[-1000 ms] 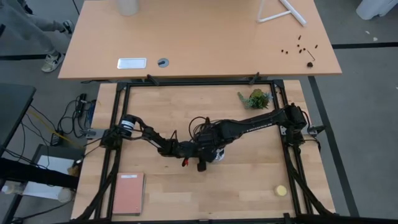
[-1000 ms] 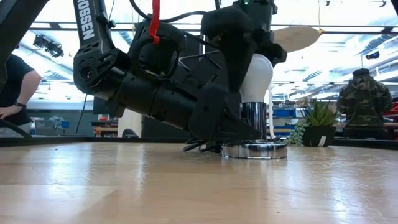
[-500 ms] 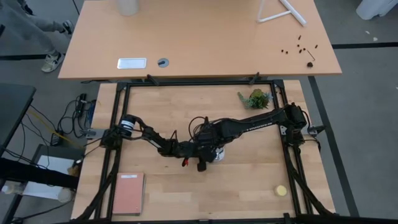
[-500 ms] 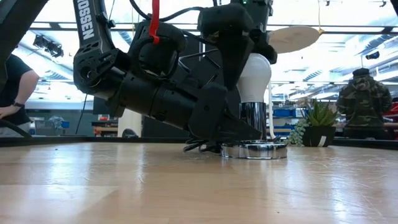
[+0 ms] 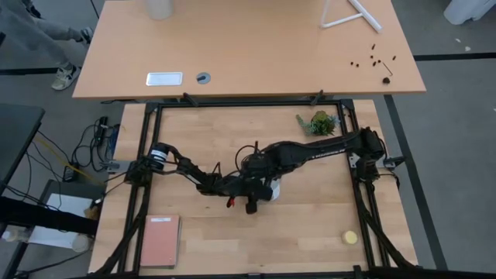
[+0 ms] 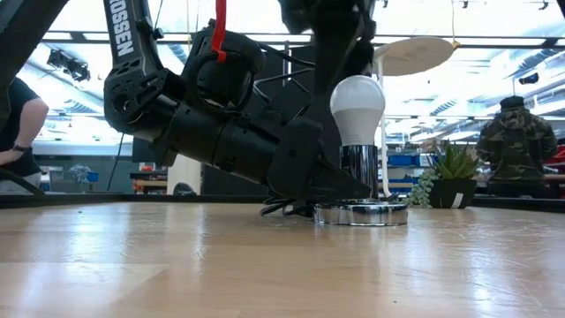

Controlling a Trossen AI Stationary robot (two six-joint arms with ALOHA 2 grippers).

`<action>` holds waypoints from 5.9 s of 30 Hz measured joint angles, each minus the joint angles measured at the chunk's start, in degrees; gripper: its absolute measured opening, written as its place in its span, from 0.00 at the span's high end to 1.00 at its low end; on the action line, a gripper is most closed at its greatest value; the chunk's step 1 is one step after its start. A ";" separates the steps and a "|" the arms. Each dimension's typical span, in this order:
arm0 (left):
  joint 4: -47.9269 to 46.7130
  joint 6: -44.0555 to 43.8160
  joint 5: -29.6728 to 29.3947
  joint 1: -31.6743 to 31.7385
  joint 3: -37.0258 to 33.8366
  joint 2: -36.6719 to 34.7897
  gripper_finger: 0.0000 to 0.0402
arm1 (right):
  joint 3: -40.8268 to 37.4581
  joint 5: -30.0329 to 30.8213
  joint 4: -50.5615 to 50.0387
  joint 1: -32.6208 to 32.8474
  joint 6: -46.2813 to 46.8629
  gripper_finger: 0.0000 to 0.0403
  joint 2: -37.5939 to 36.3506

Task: Screw lightbulb
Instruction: Insert the lightbulb into the lamp

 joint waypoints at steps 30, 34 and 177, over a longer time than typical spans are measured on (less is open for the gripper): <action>0.17 0.00 0.02 0.02 -0.04 0.02 0.51 | -13.38 25.10 -1.86 21.57 20.55 0.06 -5.85; 0.17 0.00 0.00 0.00 -0.04 0.04 0.51 | -22.61 24.20 6.90 22.41 22.48 0.06 -8.42; 0.38 4.55 -1.27 -0.68 0.00 -0.01 0.51 | -36.23 3.37 25.67 8.81 -5.68 0.07 -21.31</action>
